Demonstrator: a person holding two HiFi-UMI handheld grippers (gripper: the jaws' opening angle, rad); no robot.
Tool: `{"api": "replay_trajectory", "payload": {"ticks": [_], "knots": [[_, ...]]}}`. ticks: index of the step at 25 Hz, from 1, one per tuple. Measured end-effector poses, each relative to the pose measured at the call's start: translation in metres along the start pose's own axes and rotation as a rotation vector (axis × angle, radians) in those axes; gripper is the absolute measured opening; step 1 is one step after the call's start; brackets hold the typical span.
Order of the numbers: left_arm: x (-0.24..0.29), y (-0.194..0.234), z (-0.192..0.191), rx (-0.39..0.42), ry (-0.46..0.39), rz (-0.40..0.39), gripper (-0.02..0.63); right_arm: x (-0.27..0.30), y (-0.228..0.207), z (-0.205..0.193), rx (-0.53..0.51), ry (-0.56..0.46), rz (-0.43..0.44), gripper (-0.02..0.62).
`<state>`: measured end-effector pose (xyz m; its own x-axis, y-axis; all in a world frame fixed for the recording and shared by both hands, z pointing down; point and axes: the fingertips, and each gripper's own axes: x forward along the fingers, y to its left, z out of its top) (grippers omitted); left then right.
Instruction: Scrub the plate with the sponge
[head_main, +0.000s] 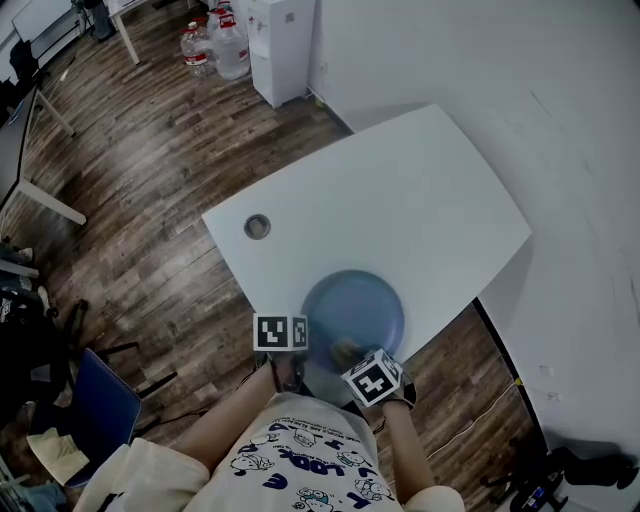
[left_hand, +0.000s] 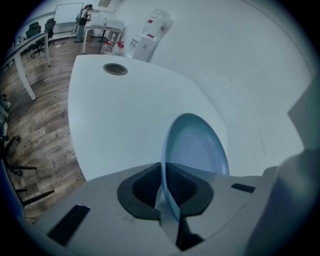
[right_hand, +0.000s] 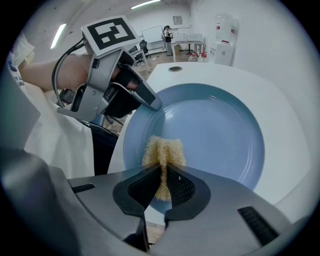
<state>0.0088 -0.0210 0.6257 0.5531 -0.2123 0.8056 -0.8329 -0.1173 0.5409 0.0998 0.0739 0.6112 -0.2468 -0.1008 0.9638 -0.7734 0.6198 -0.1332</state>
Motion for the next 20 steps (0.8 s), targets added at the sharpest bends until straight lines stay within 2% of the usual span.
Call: {"api": "replay_trajectory", "payload": {"ticks": [8, 20], "knots": [[0.001, 0.0, -0.002, 0.006, 0.002, 0.006, 0.025, -0.01, -0.029, -0.02, 0.033, 0.031, -0.045, 0.049], [0.001, -0.001, -0.002, 0.032, 0.003, 0.004, 0.026, -0.017, -0.059, -0.02, 0.024, 0.058, -0.069, 0.049]]}}
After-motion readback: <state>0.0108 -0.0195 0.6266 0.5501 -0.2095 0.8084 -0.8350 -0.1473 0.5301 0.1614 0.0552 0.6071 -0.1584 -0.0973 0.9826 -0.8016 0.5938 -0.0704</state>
